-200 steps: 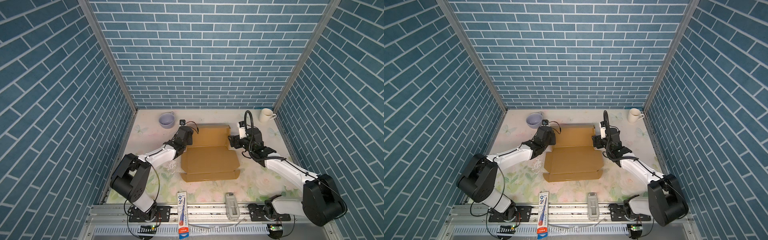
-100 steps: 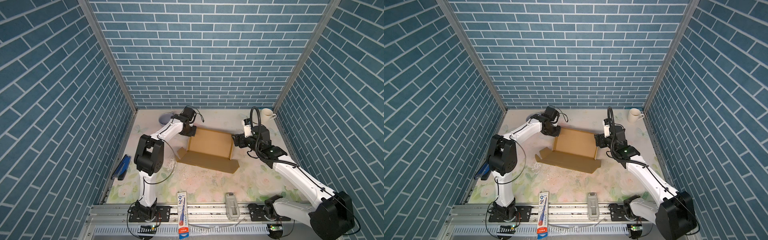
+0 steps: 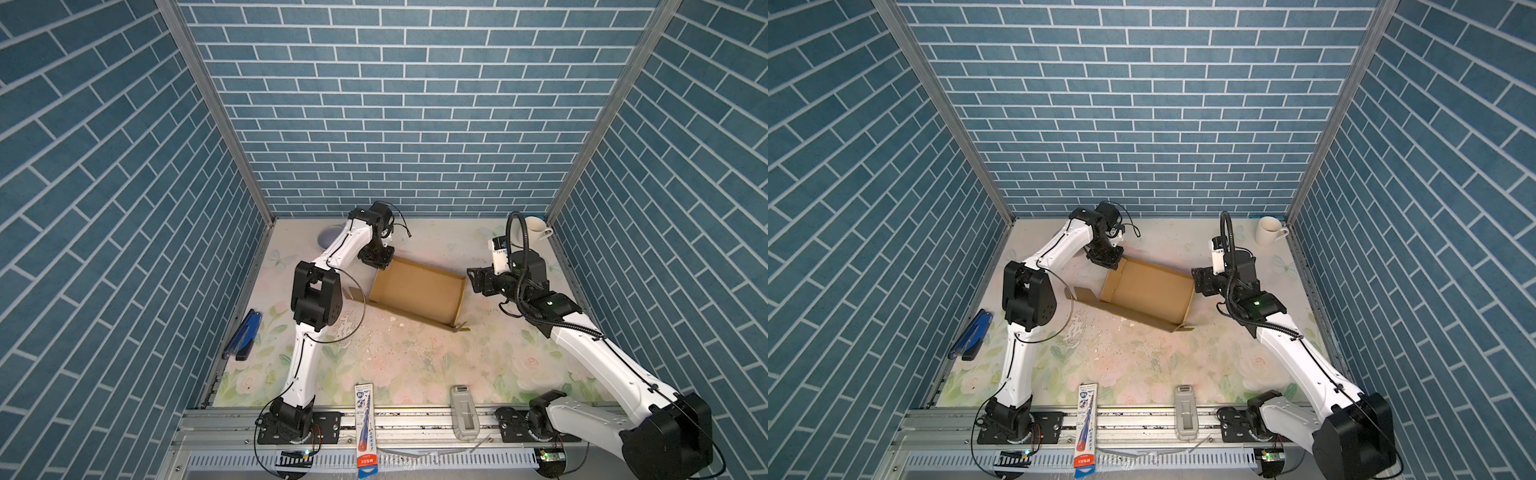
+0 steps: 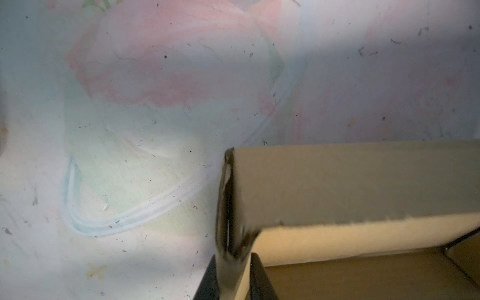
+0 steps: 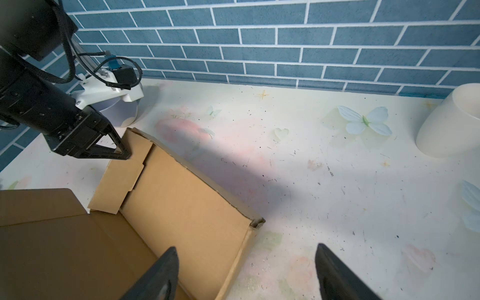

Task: Assemble paper box
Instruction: Turn over the paper box at the center of the table, then rotate the paper box at the center of the table.

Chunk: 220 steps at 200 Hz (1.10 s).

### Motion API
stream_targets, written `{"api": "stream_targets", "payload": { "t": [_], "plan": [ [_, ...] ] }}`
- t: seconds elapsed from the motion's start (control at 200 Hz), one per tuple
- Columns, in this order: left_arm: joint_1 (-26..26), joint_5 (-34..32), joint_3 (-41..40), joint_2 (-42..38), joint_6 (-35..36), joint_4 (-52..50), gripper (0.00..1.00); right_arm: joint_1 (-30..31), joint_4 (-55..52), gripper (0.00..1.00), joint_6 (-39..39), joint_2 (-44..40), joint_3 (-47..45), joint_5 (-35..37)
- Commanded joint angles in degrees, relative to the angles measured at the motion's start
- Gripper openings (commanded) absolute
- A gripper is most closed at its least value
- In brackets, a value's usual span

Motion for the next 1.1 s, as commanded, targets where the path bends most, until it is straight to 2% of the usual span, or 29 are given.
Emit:
{"api": "stream_targets", "payload": {
  "t": [0.0, 0.32, 0.45, 0.545, 0.625, 0.77, 0.86, 0.925, 1.015, 1.095],
  "plan": [
    [0.7, 0.2, 4.9, 2.1, 1.3, -6.6, 0.28, -0.4, -0.9, 0.82, 1.4, -1.3, 1.9, -0.9],
    [1.8, 0.3, 16.3, 7.5, 1.6, -10.3, 0.35, -0.6, -0.9, 0.82, 0.5, -0.5, 1.9, -1.9],
    [2.7, -0.6, 24.7, 8.1, 0.6, -10.8, 0.39, -0.9, -0.7, 0.82, 0.4, 0.2, 2.4, -0.5],
    [3.7, 0.0, 31.8, 6.3, -1.6, -9.5, 0.41, -2.2, 0.1, 0.82, 1.6, 0.0, 2.3, 0.2],
    [3.8, -0.6, 31.2, 1.0, -3.8, -5.8, 0.42, -4.1, 0.3, 0.82, 2.9, 0.4, 3.0, -0.2],
    [2.8, -3.3, 16.1, -14.4, -7.1, 4.5, 0.43, -7.4, 0.3, 0.82, 3.7, 3.6, 5.2, -1.7],
    [0.7, -6.5, -1.4, -26.5, -9.0, 12.6, 0.41, -9.6, 0.6, 0.77, 3.6, 8.8, 7.6, -2.3],
    [-1.4, -9.9, -15.4, -35.7, -11.3, 18.4, 0.41, -11.1, 2.1, 0.73, 3.6, 13.0, 9.0, -5.9],
    [-3.3, -12.7, -34.6, -48.5, -16.8, 25.8, 0.38, -12.9, 4.2, 0.62, 4.4, 19.2, 11.3, -9.1],
    [-5.2, -14.9, -49.8, -58.2, -22.8, 31.1, 0.36, -13.9, 5.1, 0.47, 5.1, 24.4, 13.6, -11.1]
  ]
}}
